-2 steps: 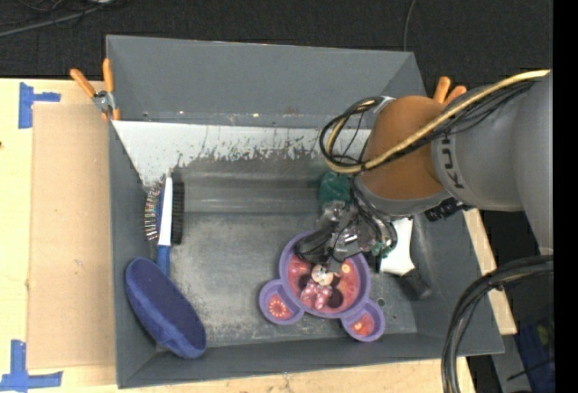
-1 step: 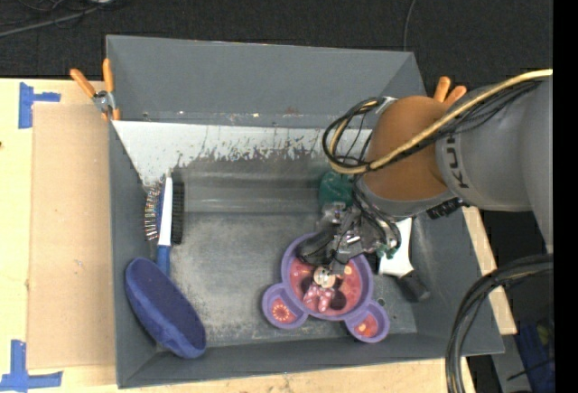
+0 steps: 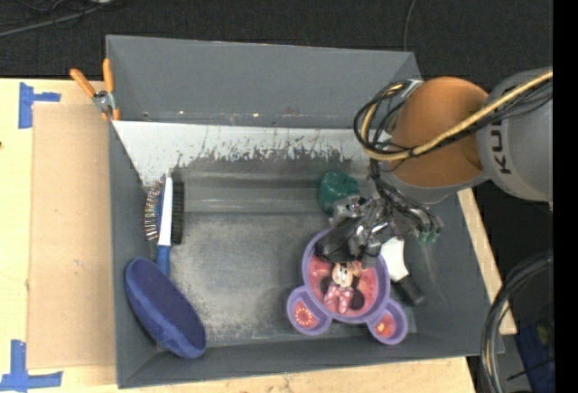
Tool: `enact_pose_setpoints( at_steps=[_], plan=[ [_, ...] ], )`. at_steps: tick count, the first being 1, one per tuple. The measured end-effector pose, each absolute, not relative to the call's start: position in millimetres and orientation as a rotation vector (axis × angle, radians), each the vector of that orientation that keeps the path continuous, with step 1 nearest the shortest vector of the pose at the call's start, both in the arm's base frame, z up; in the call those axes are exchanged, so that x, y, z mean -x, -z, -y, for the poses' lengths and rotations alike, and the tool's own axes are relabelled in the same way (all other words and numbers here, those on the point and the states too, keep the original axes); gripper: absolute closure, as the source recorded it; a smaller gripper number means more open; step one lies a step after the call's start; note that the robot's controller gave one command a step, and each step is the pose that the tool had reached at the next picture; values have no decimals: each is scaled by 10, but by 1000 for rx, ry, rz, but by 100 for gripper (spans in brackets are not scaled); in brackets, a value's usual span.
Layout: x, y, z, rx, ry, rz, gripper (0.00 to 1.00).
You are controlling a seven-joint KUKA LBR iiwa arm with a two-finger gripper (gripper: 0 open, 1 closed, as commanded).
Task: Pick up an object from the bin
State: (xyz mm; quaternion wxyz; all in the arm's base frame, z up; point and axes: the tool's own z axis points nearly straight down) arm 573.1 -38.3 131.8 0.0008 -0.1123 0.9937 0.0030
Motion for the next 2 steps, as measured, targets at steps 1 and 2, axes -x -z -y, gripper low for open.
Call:
enact_pose_setpoints(
  at_steps=[1, 2],
  plan=[
    [-5568, -1949, 452, 180, -11, -3140, 100],
    [-5584, -2317, 446, 66, -11, -3152, 100]
  ],
)
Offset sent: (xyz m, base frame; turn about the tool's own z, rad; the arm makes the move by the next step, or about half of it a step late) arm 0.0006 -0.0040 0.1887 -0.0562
